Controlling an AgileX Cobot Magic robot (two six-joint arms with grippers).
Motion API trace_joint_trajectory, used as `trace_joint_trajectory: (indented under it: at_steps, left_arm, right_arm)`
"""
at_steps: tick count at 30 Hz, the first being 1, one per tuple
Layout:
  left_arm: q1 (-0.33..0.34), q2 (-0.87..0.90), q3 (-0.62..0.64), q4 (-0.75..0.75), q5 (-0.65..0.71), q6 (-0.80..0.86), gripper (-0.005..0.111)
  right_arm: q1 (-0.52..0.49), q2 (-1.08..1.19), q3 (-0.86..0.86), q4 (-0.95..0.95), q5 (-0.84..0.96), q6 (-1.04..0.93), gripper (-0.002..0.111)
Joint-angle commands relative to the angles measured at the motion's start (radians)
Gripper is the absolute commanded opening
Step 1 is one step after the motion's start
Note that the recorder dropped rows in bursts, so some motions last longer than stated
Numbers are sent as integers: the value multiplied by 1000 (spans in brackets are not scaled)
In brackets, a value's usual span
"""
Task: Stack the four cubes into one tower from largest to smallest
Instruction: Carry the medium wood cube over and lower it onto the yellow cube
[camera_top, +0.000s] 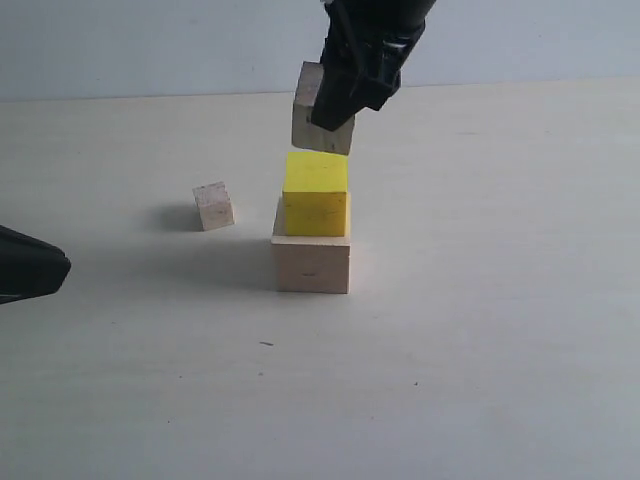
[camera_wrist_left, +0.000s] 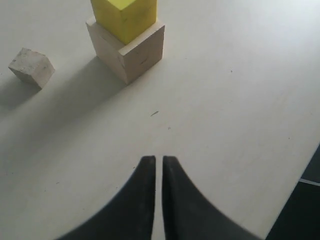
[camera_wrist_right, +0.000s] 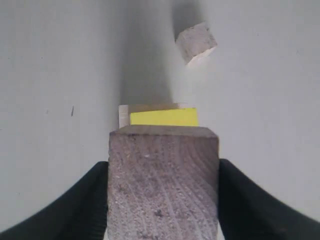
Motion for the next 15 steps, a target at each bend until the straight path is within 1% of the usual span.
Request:
trace_joint_trajectory:
  at_steps: [1,5,9,11,15]
  left_arm:
    - [2,-7,-6,3,0,0,8]
    - [0,-7,-6,-7,7,0,8]
    - [0,-7,-6,-20,14,0,8]
    - [0,-7,-6,-23,15,0,8]
    - [0,-7,-6,-24,26,0,8]
  right_arm:
    - [29,-7,3,-23,-7,-48,0]
    - [36,-7,3,-60,-7,-146,0]
    - [36,-7,3,-81,-13,-154,0]
    - [36,-6,3,-53,-32,-180,0]
    - [33,14,3,-53,-92,-192,0]
